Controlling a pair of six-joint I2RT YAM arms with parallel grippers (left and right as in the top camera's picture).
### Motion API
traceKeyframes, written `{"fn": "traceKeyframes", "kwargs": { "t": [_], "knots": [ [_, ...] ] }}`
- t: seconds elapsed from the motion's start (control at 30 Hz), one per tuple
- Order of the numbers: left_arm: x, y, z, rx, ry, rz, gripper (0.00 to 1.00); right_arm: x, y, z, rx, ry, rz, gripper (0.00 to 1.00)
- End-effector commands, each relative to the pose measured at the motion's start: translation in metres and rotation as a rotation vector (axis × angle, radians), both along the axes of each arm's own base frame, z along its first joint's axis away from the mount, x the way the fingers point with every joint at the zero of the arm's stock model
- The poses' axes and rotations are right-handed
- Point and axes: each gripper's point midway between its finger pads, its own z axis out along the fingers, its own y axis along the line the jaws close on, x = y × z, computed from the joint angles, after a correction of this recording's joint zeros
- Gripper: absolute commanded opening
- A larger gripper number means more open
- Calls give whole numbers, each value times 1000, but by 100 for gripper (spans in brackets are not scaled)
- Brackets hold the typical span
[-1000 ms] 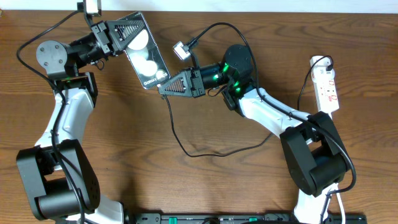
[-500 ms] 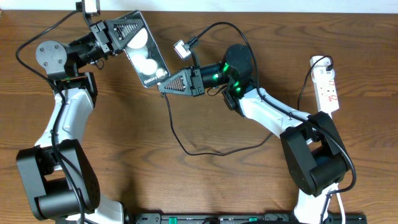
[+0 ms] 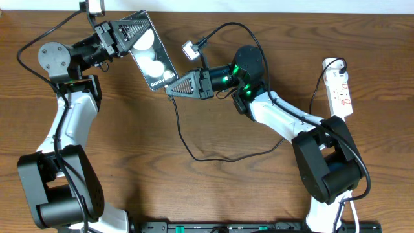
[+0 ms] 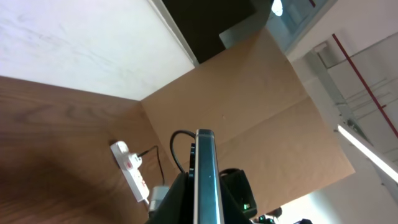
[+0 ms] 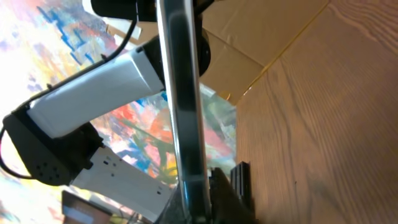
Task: Plug charger to phone and switch on socket
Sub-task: 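Push the plug into the phone's port with the right gripper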
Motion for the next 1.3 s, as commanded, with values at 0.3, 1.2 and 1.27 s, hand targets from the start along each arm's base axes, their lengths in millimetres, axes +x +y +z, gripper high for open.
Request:
{"fn": "traceKeyframes", "kwargs": {
  "t": [0.3, 1.2, 1.27],
  "knots": [
    [-19, -15, -4, 51, 19, -122, 7, 34, -7, 11, 33, -5, -156, 46],
    [-1, 33, 1, 24, 2, 42, 7, -16, 19, -10, -25, -21, 37, 82],
    [-1, 33, 1, 23, 2, 41, 8, -20, 24, -19, -51, -3, 42, 73]
  ]
}}
